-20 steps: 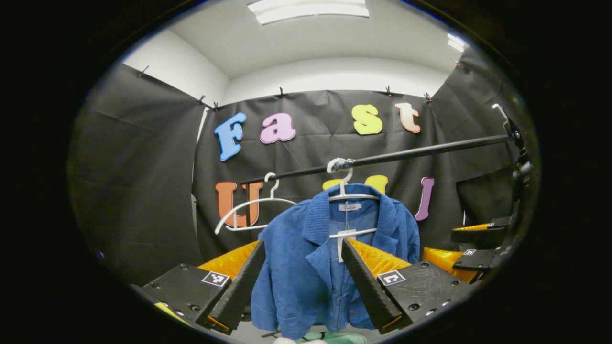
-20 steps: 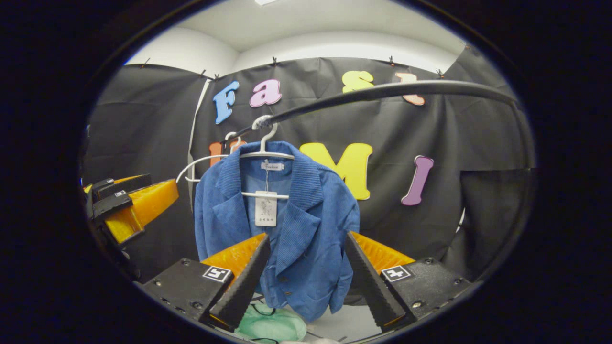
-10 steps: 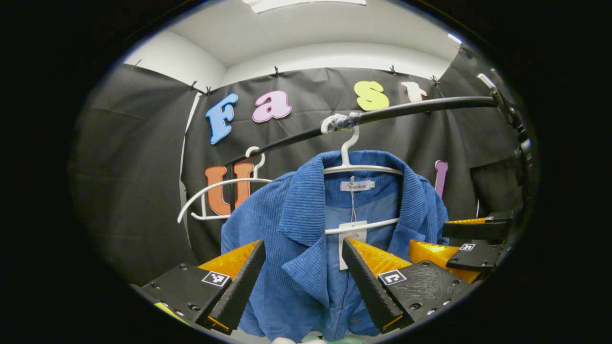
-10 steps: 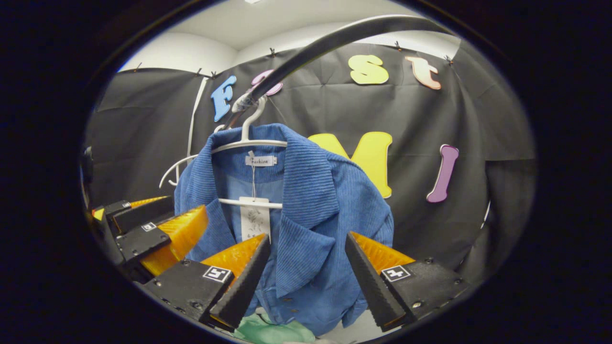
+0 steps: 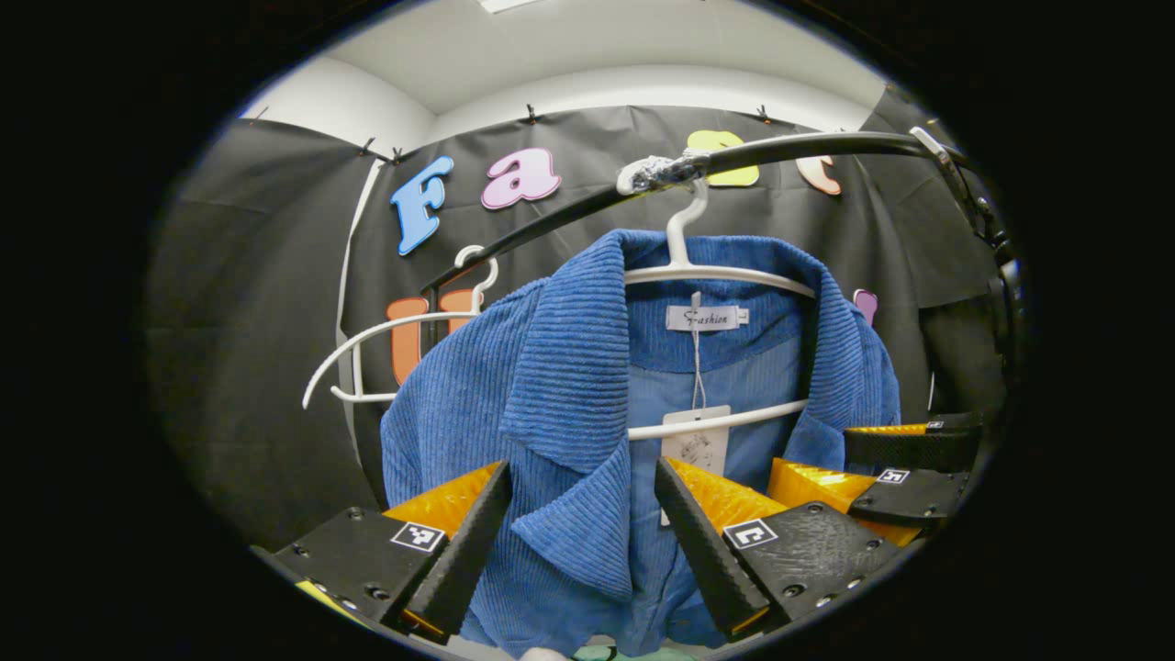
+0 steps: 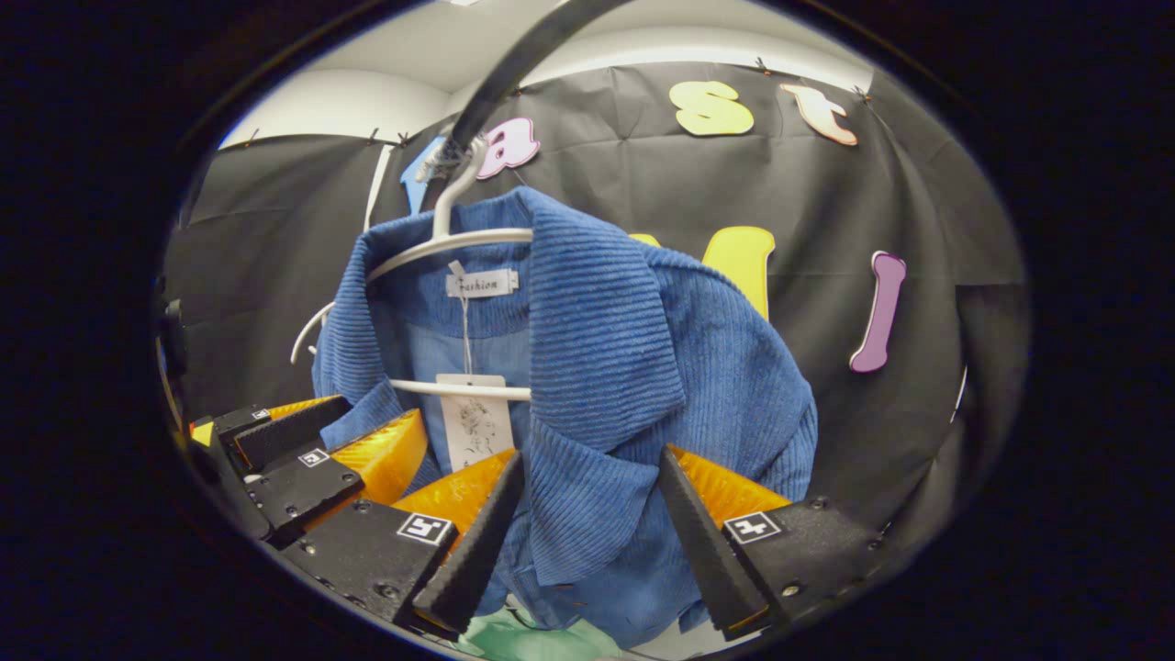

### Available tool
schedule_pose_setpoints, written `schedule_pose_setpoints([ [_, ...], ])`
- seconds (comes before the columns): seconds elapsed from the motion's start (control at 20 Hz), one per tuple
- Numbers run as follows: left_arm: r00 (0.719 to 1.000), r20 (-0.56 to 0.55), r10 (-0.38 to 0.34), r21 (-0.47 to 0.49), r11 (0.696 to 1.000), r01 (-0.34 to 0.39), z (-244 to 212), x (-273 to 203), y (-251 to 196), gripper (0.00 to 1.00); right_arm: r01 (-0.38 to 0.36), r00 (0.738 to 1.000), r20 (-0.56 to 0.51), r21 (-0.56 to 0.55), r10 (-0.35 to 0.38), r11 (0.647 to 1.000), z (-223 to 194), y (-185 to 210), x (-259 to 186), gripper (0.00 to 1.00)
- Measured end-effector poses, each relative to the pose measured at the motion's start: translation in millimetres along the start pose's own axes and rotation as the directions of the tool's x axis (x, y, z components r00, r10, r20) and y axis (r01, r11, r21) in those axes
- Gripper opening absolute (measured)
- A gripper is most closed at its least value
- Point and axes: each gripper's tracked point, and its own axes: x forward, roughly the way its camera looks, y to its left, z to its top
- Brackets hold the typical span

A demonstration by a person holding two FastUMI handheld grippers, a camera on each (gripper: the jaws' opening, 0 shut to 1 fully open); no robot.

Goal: Grasp the clothes on the hanger with both hands and then place them into the laundry hamper below.

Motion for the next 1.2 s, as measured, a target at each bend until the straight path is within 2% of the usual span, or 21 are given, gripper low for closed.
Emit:
schedule_pose_setpoints([
  [0.05, 1.0, -0.008, 0.008, 0.004, 1.0, -0.008, -4.2, 0.5, 0.5, 0.97, -0.001, 1.0, -0.007, 0.009, 0.002, 1.0, -0.7, -1.3, 2.7, 0.91],
  [0.15, 1.0, -0.02, 0.012, 0.01, 1.0, -0.012, -5.9, 10.4, 5.0, 0.88, -0.007, 1.0, -0.026, 0.015, 0.007, 1.0, -2.9, -3.1, 11.1, 0.82],
  [0.2, 1.0, -0.026, 0.016, 0.014, 1.0, -0.015, -7.2, 14.5, 7.6, 0.83, -0.01, 0.999, -0.036, 0.018, 0.01, 1.0, -5.9, -5.5, 14.8, 0.75],
  [0.3, 0.999, -0.048, 0.02, 0.014, 1.0, -0.019, -10.9, 19.9, 10.7, 0.81, -0.039, 0.997, -0.064, 0.04, 0.041, 0.998, -10.5, -4.2, 20.7, 0.64],
  [0.35, 0.998, -0.057, 0.016, 0.007, 1.0, -0.016, -12.6, 24.1, 11.0, 0.66, -0.054, 0.996, -0.075, 0.053, 0.058, 0.997, -13.9, -5.1, 24.7, 0.57],
  [0.45, 0.998, -0.067, 0.004, -0.011, 1.0, -0.005, -14.6, 25.8, 10.5, 0.57, -0.061, 0.994, -0.087, 0.07, 0.067, 0.996, -17.5, -12.2, 26.1, 0.38],
  [0.5, 0.997, -0.077, 0.004, -0.018, 1.0, -0.005, -17.4, 23.6, 12.2, 0.53, -0.065, 0.994, -0.086, 0.079, 0.072, 0.995, -17.2, -14.8, 24.6, 0.26],
  [0.6, 0.996, -0.089, 0.023, -0.017, 1.0, -0.025, -21.2, 23.1, 19.7, 0.43, -0.111, 0.989, -0.09, 0.096, 0.119, 0.989, -16.3, -11.3, 24.3, 0.12],
  [0.7, 0.994, -0.099, 0.049, -0.001, 0.999, -0.049, -24.3, 26.4, 29.3, 0.1, -0.131, 0.985, -0.096, 0.108, 0.141, 0.986, -14.8, -15.4, 25.2, 0.08],
  [0.8, 0.995, -0.1, 0.027, -0.002, 1.0, -0.027, -26.0, 26.4, 27.9, 0.1, -0.151, 0.983, -0.09, 0.113, 0.162, 0.982, -14.6, -17.0, 23.5, 0.05],
  [0.85, 0.993, -0.105, 0.052, 0.018, 0.999, -0.05, -26.7, 21.1, 35.0, 0.1, -0.162, 0.982, -0.082, 0.117, 0.172, 0.98, -11.5, -17.7, 22.5, 0.05],
  [0.9, 0.993, -0.112, 0.047, 0.03, 0.999, -0.044, -29.1, 22.1, 36.6, 0.04, -0.17, 0.981, -0.077, 0.12, 0.18, 0.978, -13.1, -18.4, 21.9, 0.04],
  [0.95, 0.993, -0.111, 0.044, 0.042, 0.998, -0.039, -28.1, 23.3, 36.5, 0.03, -0.176, 0.98, -0.074, 0.12, 0.185, 0.977, -11.3, -20.8, 21.0, 0.04],
  [1.0, 0.992, -0.111, 0.055, 0.053, 0.997, -0.049, -27.4, 22.0, 38.4, 0.07, -0.177, 0.98, -0.073, 0.12, 0.186, 0.977, -12.3, -24.5, 21.6, 0.04],
  [1.1, 0.993, -0.105, 0.058, 0.048, 0.997, -0.053, -26.9, 19.1, 43.8, 0.01, -0.171, 0.981, -0.075, 0.125, 0.181, 0.977, -12.8, -35.1, 18.3, 0.04],
  [1.2, 0.991, -0.099, 0.086, 0.05, 0.995, -0.082, -24.0, 15.9, 55.1, 0.01, -0.167, 0.981, -0.073, 0.148, 0.18, 0.975, -10.6, -43.2, 14.3, 0.04],
])
